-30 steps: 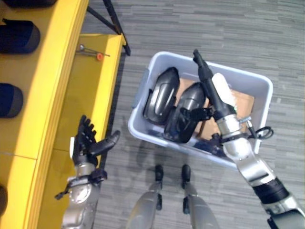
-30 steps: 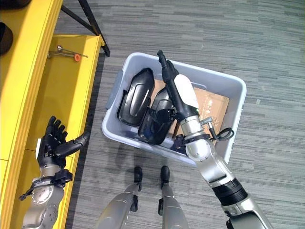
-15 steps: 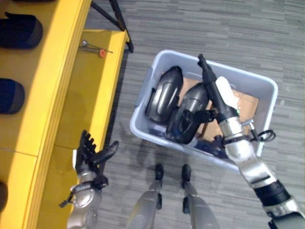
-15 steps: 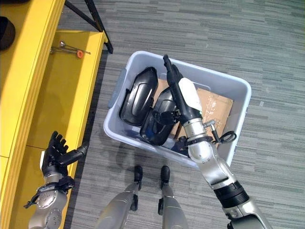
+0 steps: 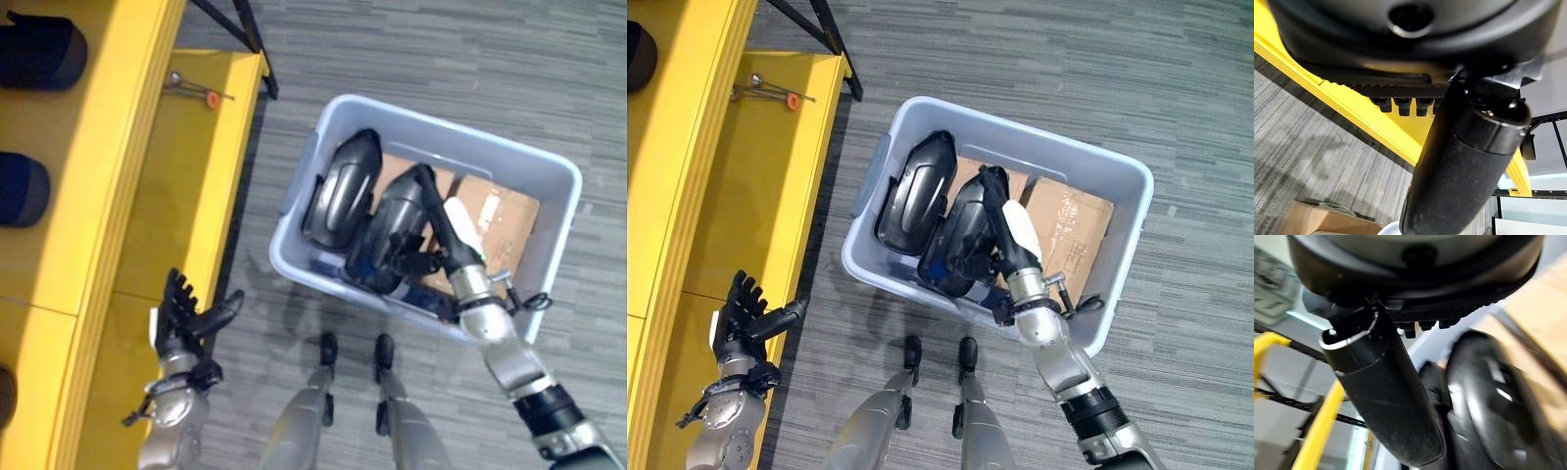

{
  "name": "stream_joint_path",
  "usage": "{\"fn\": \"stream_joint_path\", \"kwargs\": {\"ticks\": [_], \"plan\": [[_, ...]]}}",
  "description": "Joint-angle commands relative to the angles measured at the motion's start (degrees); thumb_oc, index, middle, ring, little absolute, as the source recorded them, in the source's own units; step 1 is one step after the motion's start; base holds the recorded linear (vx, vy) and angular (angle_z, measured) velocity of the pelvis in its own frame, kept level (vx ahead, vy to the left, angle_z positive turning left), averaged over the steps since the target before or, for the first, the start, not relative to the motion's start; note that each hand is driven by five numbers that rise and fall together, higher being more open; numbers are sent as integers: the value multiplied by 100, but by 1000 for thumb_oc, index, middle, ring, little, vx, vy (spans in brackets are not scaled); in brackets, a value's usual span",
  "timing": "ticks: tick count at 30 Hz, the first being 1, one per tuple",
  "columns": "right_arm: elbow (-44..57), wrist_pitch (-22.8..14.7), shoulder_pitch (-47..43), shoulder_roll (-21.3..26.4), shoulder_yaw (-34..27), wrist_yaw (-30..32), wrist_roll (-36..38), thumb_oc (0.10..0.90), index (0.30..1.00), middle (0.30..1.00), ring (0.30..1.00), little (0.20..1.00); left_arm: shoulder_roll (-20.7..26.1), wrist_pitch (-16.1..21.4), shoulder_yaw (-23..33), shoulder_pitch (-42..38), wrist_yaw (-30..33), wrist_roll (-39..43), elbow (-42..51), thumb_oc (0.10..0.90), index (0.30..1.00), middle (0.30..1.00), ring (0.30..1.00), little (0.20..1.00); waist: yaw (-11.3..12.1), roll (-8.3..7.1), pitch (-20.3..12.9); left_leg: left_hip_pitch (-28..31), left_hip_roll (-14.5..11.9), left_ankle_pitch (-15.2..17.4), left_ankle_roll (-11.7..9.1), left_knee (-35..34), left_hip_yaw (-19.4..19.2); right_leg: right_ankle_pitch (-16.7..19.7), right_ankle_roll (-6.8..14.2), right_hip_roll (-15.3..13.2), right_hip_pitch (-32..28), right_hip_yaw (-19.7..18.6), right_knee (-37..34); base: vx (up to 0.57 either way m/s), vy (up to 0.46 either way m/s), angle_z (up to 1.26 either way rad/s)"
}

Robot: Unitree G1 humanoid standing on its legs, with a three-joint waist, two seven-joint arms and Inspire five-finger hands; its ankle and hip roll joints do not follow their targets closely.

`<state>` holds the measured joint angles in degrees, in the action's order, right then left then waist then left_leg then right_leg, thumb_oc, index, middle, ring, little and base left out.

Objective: Move parts from the plastic box to the shelf.

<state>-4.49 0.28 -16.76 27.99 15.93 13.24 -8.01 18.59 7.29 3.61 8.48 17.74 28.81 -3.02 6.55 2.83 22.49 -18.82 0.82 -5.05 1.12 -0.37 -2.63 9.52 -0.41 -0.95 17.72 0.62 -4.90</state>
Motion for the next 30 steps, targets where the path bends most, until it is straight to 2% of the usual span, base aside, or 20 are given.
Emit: {"fn": "stream_joint_path", "kwargs": {"ticks": [1,12,30], "plan": [[127,-398,-146,-128,-58,74,482,900,1000,1000,1000,1000,317,364,50,179,105,-211,110,900,1000,1000,1000,1000,-12,-58,-504,-43,-258,-20,-167,52,147,-717,631,-851,-44,-179,659,0,0,0],[-821,-352,-569,-275,82,86,1222,900,1000,1000,1000,1000,413,381,-70,141,11,-129,108,900,1000,1000,1000,1000,94,40,-330,-140,-213,-98,-177,-26,182,-685,641,-856,58,-106,646,0,0,0],[-1887,-178,-1208,206,34,308,922,900,1000,1000,1000,1000,543,451,-306,54,-80,-23,149,900,1000,1000,1000,1000,253,122,-103,-369,-137,-95,-154,12,286,-685,661,-900,187,-5,678,3,-1,3]]}}
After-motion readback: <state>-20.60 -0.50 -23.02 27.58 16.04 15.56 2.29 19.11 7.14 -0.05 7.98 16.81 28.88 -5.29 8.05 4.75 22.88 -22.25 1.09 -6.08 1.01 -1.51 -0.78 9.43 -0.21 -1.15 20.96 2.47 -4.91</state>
